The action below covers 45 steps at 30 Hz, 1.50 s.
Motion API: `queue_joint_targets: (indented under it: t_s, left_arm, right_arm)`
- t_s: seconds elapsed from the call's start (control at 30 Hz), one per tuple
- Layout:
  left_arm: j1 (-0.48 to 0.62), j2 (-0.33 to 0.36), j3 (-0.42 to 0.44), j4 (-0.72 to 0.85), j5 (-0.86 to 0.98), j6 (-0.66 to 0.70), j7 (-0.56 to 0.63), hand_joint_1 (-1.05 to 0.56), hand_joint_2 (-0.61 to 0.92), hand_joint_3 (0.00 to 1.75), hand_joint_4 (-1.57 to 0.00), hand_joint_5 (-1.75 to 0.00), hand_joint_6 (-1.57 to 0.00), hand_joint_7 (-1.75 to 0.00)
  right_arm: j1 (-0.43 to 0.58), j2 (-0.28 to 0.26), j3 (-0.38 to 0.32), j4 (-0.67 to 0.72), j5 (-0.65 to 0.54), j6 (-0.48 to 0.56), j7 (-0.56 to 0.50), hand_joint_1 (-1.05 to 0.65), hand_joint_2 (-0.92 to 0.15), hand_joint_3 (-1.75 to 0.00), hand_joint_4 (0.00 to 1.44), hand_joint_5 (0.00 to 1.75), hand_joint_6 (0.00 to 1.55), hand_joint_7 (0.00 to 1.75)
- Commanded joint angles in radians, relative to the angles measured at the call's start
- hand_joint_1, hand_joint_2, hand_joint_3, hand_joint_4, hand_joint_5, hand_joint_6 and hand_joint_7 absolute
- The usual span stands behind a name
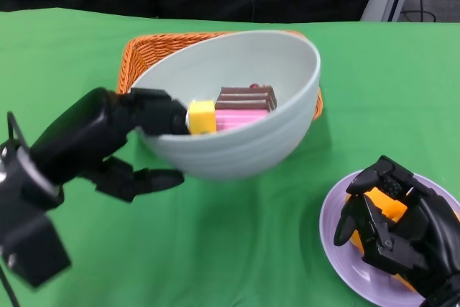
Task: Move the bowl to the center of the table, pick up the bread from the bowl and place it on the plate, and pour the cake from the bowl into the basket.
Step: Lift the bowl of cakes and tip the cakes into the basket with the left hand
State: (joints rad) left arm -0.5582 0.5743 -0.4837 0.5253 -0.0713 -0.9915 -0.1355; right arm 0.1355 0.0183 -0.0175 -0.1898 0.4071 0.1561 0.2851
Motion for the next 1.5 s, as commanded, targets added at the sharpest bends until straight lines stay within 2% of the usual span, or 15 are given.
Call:
queue_joint_targets:
  t_s: [0.03,0.17,0.3,0.53,0.7,0.77,1.03,1.2,1.37,1.5]
  left_arm:
    - [-0.081,-0.080,0.066,0.004,-0.117,0.140,-0.156,-0.11,0.69,0.91,-0.63,-1.72,-0.63,-1.43]
    - [-0.146,-0.182,0.140,0.090,-0.094,0.230,-0.240,-0.12,0.73,0.83,-0.68,-1.70,-0.63,-1.45]
    - [-0.206,-0.255,0.197,0.184,-0.040,0.280,-0.256,-0.12,0.76,0.75,-0.74,-1.67,-0.65,-1.39]
    - [-0.332,-0.354,0.278,0.413,0.058,0.250,-0.225,-0.12,0.82,0.70,-0.74,-1.74,-0.63,-1.42]
    - [-0.429,-0.413,0.301,0.524,0.155,0.279,-0.108,-0.14,0.87,0.62,-0.69,-1.75,-0.58,-1.46]
    - [-0.452,-0.433,0.315,0.552,0.170,0.294,-0.081,-0.14,0.88,0.61,-0.71,-1.75,-0.59,-1.47]
    - [-0.558,-0.527,0.410,0.654,0.136,0.403,-0.058,-0.17,0.89,0.59,-0.70,-1.75,-0.62,-1.45]
    - [-0.613,-0.593,0.535,0.687,0.023,0.514,-0.105,-0.20,0.86,0.62,-0.73,-1.75,-0.66,-1.48]
    - [-0.642,-0.640,0.649,0.691,-0.090,0.649,-0.138,-0.25,0.75,0.74,-0.70,-1.75,-0.61,-1.54]
    - [-0.657,-0.672,0.737,0.686,-0.186,0.775,-0.143,-0.19,0.74,0.78,-0.76,-1.72,-0.71,-1.48]
  right_arm:
    - [0.009,-0.012,0.017,-0.010,-0.021,0.007,0.000,-0.24,-0.46,-1.17,0.69,1.75,0.54,1.57]
    - [0.014,-0.014,0.030,-0.003,-0.037,0.006,0.004,-0.25,-0.47,-1.14,0.67,1.75,0.52,1.58]
    - [0.015,-0.019,0.039,0.015,-0.063,-0.016,0.009,-0.25,-0.49,-1.11,0.65,1.75,0.50,1.57]
    - [0.004,-0.015,0.044,0.067,-0.083,-0.048,0.035,-0.25,-0.53,-1.06,0.63,1.75,0.51,1.58]
    - [0.006,-0.014,0.050,0.080,-0.093,-0.057,0.036,-0.24,-0.54,-1.05,0.62,1.75,0.50,1.57]
    - [0.007,-0.013,0.052,0.079,-0.099,-0.057,0.034,-0.24,-0.55,-1.05,0.63,1.75,0.50,1.58]
    - [0.007,-0.018,0.060,0.101,-0.105,-0.072,0.053,-0.26,-0.55,-1.03,0.63,1.75,0.50,1.58]
    - [0.000,-0.015,0.053,0.121,-0.089,-0.068,0.077,-0.26,-0.57,-1.01,0.64,1.75,0.51,1.57]
    - [-0.003,-0.016,0.054,0.128,-0.090,-0.065,0.083,-0.26,-0.57,-0.99,0.65,1.75,0.52,1.56]
    - [-0.004,-0.021,0.055,0.127,-0.088,-0.063,0.094,-0.26,-0.59,-0.95,0.62,1.75,0.52,1.56]
